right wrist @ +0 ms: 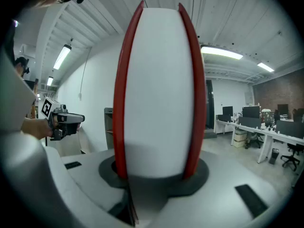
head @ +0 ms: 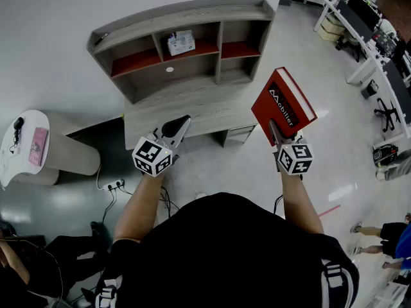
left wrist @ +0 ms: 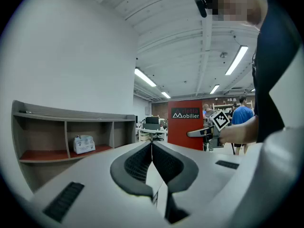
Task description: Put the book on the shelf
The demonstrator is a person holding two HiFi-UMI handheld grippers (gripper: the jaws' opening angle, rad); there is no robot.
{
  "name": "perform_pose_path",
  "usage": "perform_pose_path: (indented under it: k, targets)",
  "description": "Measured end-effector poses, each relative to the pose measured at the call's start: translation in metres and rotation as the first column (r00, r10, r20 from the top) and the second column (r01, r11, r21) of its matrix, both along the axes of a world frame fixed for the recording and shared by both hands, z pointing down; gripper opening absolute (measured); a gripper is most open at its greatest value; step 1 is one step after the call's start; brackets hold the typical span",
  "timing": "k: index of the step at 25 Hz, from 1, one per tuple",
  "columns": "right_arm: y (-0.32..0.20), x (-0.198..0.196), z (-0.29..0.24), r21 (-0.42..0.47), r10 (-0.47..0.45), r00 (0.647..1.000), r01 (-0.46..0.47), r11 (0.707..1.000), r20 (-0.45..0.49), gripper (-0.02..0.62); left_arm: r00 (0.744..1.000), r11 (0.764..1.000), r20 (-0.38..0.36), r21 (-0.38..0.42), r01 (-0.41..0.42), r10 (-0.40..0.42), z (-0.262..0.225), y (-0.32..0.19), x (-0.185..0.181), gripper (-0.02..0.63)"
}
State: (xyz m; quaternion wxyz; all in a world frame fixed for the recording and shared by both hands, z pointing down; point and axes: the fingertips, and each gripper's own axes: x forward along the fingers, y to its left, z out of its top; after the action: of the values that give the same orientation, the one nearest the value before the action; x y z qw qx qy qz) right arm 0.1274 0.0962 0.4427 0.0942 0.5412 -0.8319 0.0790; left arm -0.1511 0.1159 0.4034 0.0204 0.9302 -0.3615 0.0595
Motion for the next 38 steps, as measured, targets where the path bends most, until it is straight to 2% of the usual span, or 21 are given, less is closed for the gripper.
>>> perform_pose_path:
  k: [10, 24, 33, 38]
  targets:
    - [0.01, -0.014, 0.007, -0.027, 0.03, 1.0, -0.03, 0.999, -0.005, 0.172, 1.0, 1.0, -0.007, -0.017, -0.008, 0.008, 0.005, -0.003, -0.029, 0.022]
    - [0.023, -0.043, 0.0, -0.012, 0.103, 0.995, -0.103, 0.995, 0.015, 0.173, 0.998, 0.997, 0.006, -0.036, -0.061, 0.061, 0.015, -0.002, -0.077, 0.023]
    - [0.035, -0.038, 0.004, -0.03, 0.151, 0.988, -0.15, 0.988, 0.015, 0.172, 0.995, 0.995, -0.008, -0.027, -0.1, 0.1, 0.014, -0.009, -0.077, 0.023]
    - [0.015, -0.033, -0.008, -0.028, 0.159, 0.987, -0.159, 0.987, 0.023, 0.172, 0.994, 0.993, 0.002, -0.049, -0.11, 0.11, 0.01, -0.03, -0.073, 0.023]
